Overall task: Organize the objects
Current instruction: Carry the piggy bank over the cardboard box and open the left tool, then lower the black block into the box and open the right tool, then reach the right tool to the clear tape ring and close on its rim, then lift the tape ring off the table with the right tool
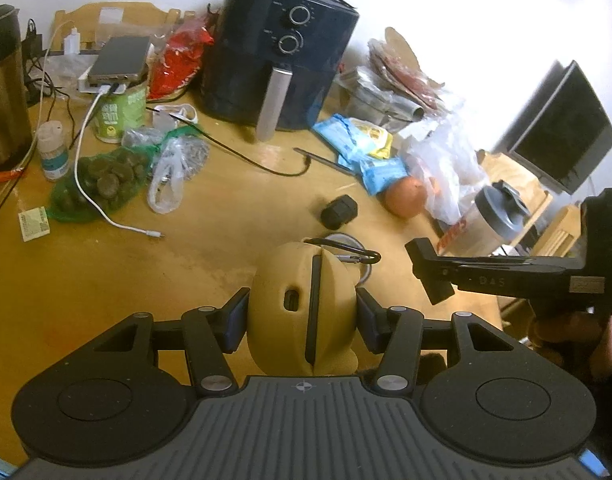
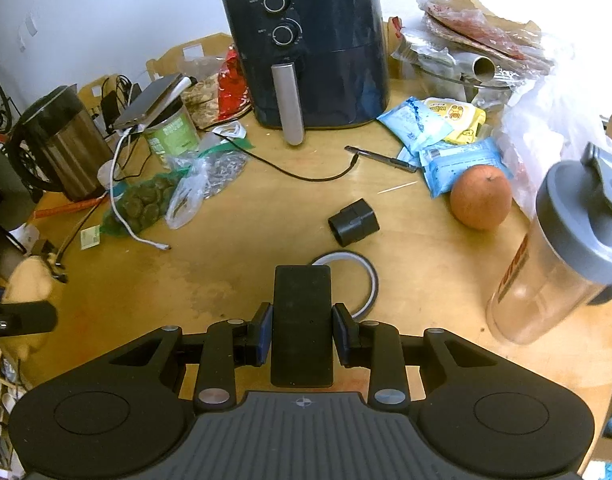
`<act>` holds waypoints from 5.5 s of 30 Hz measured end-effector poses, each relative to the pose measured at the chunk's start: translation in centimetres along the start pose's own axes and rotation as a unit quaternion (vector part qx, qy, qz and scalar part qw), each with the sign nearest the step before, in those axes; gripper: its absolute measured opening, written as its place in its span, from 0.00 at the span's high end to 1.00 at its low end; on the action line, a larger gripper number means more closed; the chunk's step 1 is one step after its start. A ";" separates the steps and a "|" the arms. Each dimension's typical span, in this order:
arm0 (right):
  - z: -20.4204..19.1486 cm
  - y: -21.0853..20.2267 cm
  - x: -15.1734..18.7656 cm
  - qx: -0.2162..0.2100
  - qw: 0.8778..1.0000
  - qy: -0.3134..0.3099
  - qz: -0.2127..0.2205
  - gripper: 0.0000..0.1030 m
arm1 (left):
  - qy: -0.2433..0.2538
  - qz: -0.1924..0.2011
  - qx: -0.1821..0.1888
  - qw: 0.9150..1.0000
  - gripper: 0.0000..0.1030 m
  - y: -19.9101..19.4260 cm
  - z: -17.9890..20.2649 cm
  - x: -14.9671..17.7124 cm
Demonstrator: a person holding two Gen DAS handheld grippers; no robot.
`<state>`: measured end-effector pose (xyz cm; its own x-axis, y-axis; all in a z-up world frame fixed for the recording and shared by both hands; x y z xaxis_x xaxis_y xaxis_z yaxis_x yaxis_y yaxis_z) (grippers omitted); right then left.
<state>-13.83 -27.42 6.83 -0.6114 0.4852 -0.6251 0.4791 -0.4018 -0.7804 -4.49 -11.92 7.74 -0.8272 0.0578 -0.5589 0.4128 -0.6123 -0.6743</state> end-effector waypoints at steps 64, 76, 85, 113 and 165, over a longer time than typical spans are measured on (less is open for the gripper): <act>-5.7 -6.4 9.6 0.001 0.998 0.041 -0.047 0.12 | 0.047 -0.051 0.036 0.997 0.47 -3.0 1.8 4.9; -2.6 -6.9 6.5 0.031 0.998 0.017 -0.044 0.00 | 0.043 -0.060 0.017 0.997 0.47 -3.1 1.7 4.7; -1.7 -4.5 5.2 0.048 0.997 -0.022 -0.056 0.00 | 0.030 -0.067 0.012 0.997 0.47 -2.6 1.8 4.4; 0.4 6.2 2.3 0.024 0.992 -0.119 -0.047 0.00 | 0.029 -0.103 0.011 0.994 0.47 2.2 3.0 4.4; 0.1 12.1 1.9 -0.028 0.996 -0.060 -0.066 0.24 | -0.015 -0.086 -0.004 0.996 0.47 2.5 2.2 3.2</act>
<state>-9.25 -31.39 -3.78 -0.7405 0.4329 -0.5140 0.4224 -0.2950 -0.8571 -6.92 -15.04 5.31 -0.8971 0.1375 -0.4199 0.2669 -0.5887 -0.7631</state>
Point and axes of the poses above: each gripper's, at about its wrist camera, not at the fingertips, and y roughly the way its jaws point, z to its right, x to its underside, the point moved 10 cm from there along y, roughly the way its jaws point, and after that the axes turned 6 degrees about -y, right-handed, at the moved point
